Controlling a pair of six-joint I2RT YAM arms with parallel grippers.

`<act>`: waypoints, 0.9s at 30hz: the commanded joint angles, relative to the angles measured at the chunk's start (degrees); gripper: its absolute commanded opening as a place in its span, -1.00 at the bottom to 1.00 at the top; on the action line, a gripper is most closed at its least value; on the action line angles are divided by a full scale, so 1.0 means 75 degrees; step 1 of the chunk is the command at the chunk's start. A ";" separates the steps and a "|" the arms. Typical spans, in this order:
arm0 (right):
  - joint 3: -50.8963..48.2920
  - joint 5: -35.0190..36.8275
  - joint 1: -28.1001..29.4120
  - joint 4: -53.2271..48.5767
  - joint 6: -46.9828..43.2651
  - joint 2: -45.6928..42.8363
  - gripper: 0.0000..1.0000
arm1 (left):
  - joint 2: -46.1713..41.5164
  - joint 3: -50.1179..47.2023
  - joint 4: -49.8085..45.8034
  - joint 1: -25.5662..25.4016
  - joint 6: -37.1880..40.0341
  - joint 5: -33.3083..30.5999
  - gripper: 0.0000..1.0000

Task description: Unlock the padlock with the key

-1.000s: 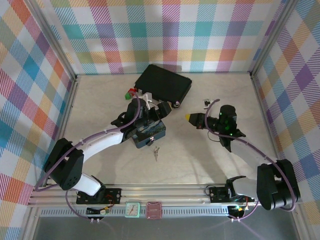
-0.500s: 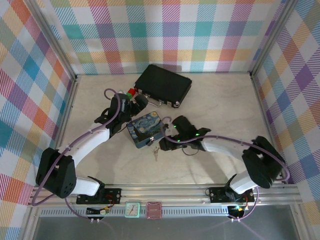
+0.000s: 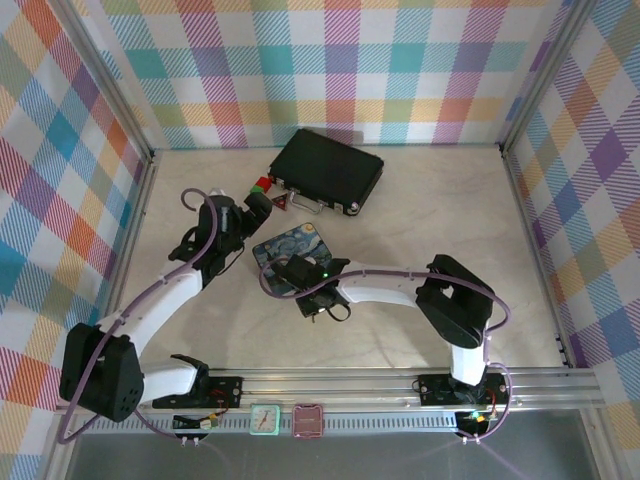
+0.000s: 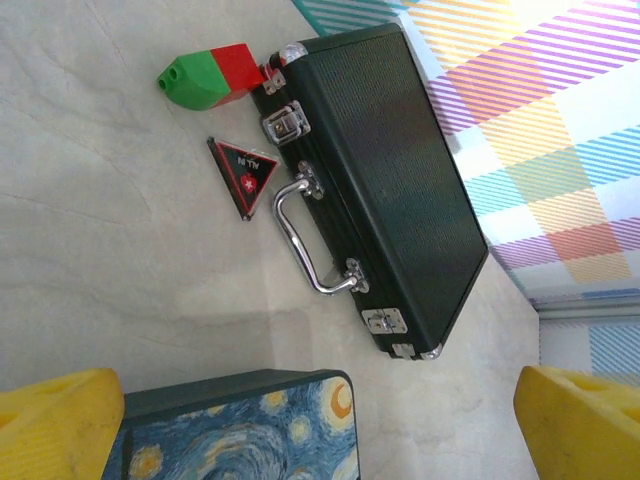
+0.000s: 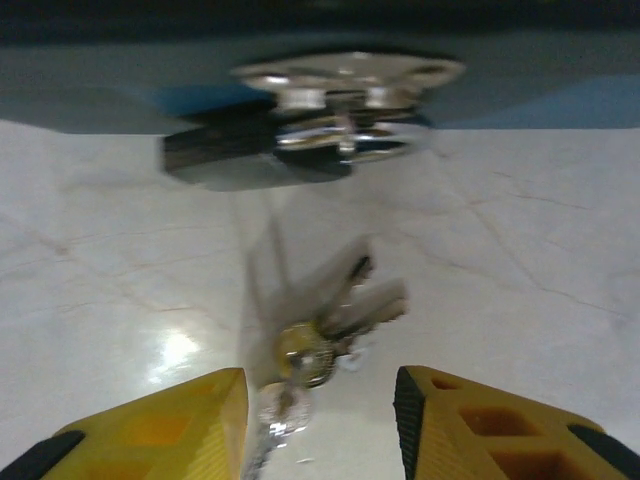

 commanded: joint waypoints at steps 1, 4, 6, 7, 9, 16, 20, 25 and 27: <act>0.0207 0.0575 0.0000 -0.0613 0.0216 0.0180 -0.14 | -0.0351 -0.0249 -0.0105 0.0079 0.0011 -0.0312 0.99; 0.0310 0.0488 0.0009 -0.0683 0.0224 0.0365 -0.19 | -0.0485 -0.0313 -0.0163 0.0091 0.0100 -0.0413 1.00; 0.0348 0.0463 0.0003 -0.0709 0.0226 0.0441 -0.26 | -0.0501 -0.0301 -0.0188 0.0091 0.0151 -0.0430 0.99; 0.0361 0.0464 0.0010 -0.0723 0.0225 0.0457 -0.31 | -0.0489 -0.0302 -0.0190 0.0091 0.0168 -0.0426 1.00; 0.0369 0.0467 0.0008 -0.0744 0.0256 0.0453 -0.56 | -0.0450 -0.0279 -0.0151 0.0091 0.0170 -0.0408 1.00; -0.0133 0.0652 -0.0079 -0.0504 0.0502 -0.0087 -1.00 | -0.0273 -0.0244 0.0411 0.0079 0.0224 0.0060 1.00; -0.0875 0.0306 -0.0459 0.0056 0.0788 -0.0873 -1.00 | -0.0091 -0.0179 0.0980 -0.0015 0.0256 0.0678 0.98; -0.2051 -0.0895 -0.1540 0.1151 0.1384 -0.2228 -1.00 | 0.0202 0.0151 0.1282 -0.0564 0.0519 0.0888 0.96; -0.2523 -0.1403 -0.2077 0.1621 0.1582 -0.2775 -1.00 | 0.0394 0.0229 0.1487 -0.0876 0.0442 0.0927 0.96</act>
